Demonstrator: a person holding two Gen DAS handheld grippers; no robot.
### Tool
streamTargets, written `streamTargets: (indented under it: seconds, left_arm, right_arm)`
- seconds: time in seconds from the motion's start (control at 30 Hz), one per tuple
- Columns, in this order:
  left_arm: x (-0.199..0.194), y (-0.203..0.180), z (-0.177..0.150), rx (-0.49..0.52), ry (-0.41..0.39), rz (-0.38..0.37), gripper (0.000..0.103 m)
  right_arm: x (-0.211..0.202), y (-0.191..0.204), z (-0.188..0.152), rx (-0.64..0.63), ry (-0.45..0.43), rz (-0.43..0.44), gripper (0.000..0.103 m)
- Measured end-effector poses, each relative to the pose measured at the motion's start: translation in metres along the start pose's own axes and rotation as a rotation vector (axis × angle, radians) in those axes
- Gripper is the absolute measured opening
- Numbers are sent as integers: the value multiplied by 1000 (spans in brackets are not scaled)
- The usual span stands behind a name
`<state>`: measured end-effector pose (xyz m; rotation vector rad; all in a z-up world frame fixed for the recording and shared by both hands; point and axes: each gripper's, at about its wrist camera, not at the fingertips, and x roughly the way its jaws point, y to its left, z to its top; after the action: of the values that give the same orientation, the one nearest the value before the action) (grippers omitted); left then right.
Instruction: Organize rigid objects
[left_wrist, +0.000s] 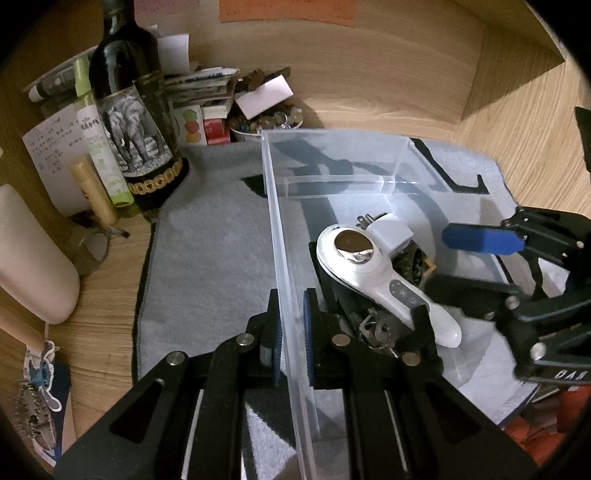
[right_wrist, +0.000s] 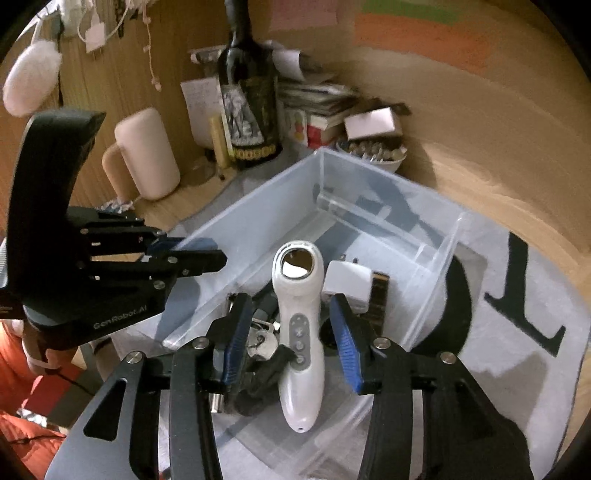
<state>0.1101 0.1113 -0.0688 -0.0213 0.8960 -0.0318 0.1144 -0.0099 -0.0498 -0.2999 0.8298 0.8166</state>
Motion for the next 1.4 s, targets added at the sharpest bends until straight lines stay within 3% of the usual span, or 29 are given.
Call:
streamTargets:
  seconds: [0.03,0.13,0.33,0.4,0.47,0.53,0.63,0.73,0.97,1.4]
  left_arm:
    - [-3,0,1,-4,-5,7,16]
    - [-14,1,4,-15,-33,18,39]
    - [-48,-12,11,2,-134,41,63]
    - [-64,-21,13,5,-196,45,70]
    - [-76,-28,15,0,-248,40,85]
    - [-89,-37,16,-5,-312,30,92]
    - [-105,-50,15,1,-385,28,97]
    - [-117,-63,12,2,-450,25,101]
    - [-129,-87,3,9,-518,10,102]
    - [-138,-114,-10,47,-588,1,103]
  right_arm:
    - [-6,-1,0,4,-17,-5,41]
    - [-21,-5,0,18,-67,-29,56]
    - [-63,-19,-5,63,-196,-102,70]
    - [-76,-22,-8,78,-234,-133,75]
    - [-92,-27,-13,96,-278,-163,86]
    - [-107,-31,-18,113,-322,-190,88]
    - [-124,-36,-24,125,-364,-220,92]
    - [-142,-41,-32,141,-413,-246,103]
    - [-177,-45,-52,172,-518,-305,103]
    - [-192,-44,-74,207,-556,-320,103]
